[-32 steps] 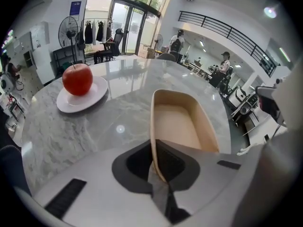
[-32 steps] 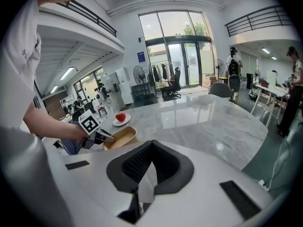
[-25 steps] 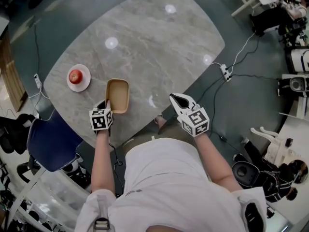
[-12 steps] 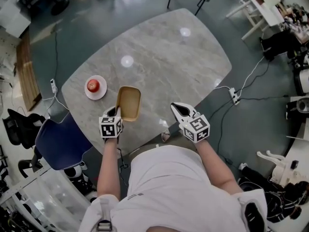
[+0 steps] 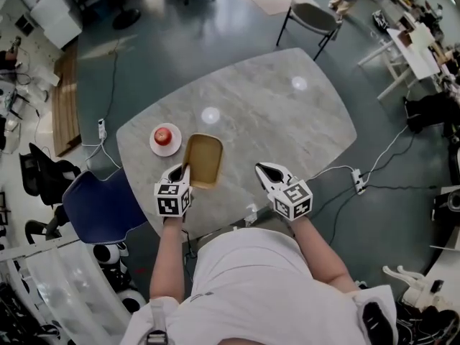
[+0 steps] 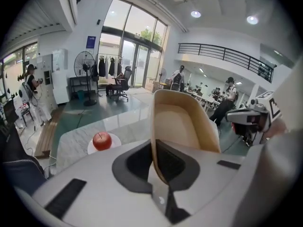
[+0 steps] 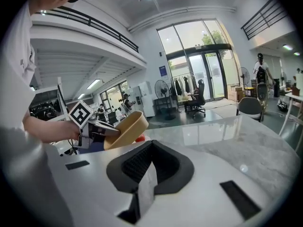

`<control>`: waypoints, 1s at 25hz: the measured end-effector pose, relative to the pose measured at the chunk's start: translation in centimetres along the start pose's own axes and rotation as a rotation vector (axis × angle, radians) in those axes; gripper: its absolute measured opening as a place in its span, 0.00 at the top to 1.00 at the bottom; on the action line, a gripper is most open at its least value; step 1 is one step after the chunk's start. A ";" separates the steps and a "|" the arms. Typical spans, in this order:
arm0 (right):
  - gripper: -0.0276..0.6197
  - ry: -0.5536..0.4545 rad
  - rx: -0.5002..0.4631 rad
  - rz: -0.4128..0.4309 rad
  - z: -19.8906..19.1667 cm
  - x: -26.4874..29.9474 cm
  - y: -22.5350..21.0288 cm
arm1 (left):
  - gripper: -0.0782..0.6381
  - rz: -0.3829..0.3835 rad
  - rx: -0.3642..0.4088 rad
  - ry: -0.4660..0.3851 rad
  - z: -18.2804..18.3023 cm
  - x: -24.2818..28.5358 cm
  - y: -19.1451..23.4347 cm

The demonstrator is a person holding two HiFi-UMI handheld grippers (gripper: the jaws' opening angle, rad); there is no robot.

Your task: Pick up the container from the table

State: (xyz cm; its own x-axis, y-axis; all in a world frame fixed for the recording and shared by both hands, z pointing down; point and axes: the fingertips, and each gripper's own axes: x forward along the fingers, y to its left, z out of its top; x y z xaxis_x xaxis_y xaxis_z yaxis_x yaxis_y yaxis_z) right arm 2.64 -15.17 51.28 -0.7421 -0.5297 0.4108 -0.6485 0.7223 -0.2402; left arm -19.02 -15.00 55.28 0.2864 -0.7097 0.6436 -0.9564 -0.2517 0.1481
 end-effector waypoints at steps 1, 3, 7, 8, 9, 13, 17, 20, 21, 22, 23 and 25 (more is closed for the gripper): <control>0.94 -0.005 -0.007 0.012 0.5 0.2 0.1 | 0.87 0.009 -0.004 -0.018 0.7 -0.5 -0.1; 0.94 -0.014 -0.021 0.035 1.4 0.6 0.4 | 0.87 0.028 -0.010 -0.055 1.9 -1.8 -0.1; 0.94 -0.034 -0.049 0.076 3.0 1.8 1.5 | 0.87 0.068 -0.016 -0.127 3.9 -4.4 0.2; 0.94 -0.040 -0.053 0.086 3.5 2.0 1.7 | 0.87 0.078 -0.016 -0.144 4.4 -5.0 0.3; 0.94 -0.045 -0.056 0.097 3.9 2.2 1.9 | 0.87 0.089 -0.016 -0.161 4.8 -5.6 0.4; 0.94 -0.067 -0.077 0.147 5.7 2.9 2.9 | 0.87 0.133 -0.023 -0.217 6.1 -7.7 0.9; 0.94 -0.099 -0.109 0.194 7.6 3.4 4.4 | 0.87 0.170 -0.029 -0.281 7.0 -10.1 1.4; 0.94 -0.118 -0.125 0.238 8.8 3.4 5.2 | 0.87 0.201 -0.030 -0.332 7.6 -11.6 1.3; 0.94 -0.124 -0.131 0.253 9.2 3.4 5.5 | 0.87 0.211 -0.029 -0.343 7.8 -11.9 1.4; 0.94 -0.130 -0.137 0.268 9.6 3.4 5.8 | 0.87 0.221 -0.028 -0.352 7.9 -12.3 1.4; 0.94 -0.136 -0.145 0.281 10.0 3.4 6.1 | 0.87 0.231 -0.028 -0.360 7.9 -12.6 1.5; 0.94 -0.147 -0.157 0.302 10.8 3.5 6.8 | 0.87 0.245 -0.029 -0.376 7.8 -13.4 1.6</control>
State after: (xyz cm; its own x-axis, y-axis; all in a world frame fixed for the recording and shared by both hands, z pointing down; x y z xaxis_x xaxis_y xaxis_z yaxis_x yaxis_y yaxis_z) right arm -6.19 -16.87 41.62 -0.9199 -0.3321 0.2085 -0.3710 0.9092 -0.1889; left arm -23.97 -11.03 41.00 0.0470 -0.9373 0.3453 -0.9983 -0.0317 0.0497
